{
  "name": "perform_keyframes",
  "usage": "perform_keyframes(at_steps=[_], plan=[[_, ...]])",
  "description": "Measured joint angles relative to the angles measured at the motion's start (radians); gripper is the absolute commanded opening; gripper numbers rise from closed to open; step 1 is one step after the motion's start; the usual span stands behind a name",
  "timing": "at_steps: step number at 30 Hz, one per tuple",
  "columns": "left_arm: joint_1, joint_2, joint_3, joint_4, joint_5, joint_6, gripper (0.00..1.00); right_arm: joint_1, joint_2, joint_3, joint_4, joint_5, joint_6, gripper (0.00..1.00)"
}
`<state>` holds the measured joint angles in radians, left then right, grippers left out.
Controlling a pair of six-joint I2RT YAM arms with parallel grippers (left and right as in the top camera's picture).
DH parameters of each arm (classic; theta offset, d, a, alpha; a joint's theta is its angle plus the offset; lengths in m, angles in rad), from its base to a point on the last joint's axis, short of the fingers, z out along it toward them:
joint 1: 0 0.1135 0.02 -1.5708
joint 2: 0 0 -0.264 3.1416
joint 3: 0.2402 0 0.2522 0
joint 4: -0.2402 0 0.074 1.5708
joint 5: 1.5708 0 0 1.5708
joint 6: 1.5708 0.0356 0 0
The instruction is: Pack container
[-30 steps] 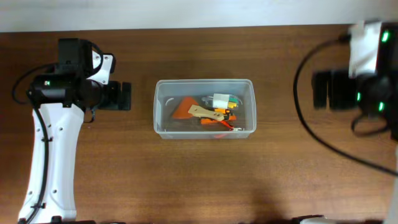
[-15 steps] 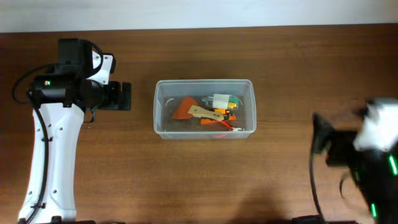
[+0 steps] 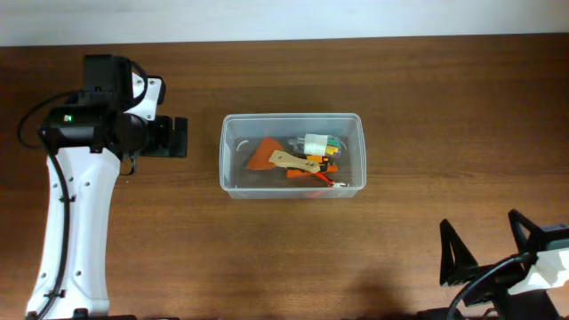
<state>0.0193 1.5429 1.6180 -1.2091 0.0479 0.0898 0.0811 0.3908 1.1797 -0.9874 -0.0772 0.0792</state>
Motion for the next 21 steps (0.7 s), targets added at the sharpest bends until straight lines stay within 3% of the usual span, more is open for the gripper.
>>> perform_keyframes(at_steps=[21], plan=[[0.000, 0.000, 0.000, 0.000, 0.000, 0.000, 0.99, -0.019, -0.061, -0.064, 0.034, -0.011, -0.058, 0.99]])
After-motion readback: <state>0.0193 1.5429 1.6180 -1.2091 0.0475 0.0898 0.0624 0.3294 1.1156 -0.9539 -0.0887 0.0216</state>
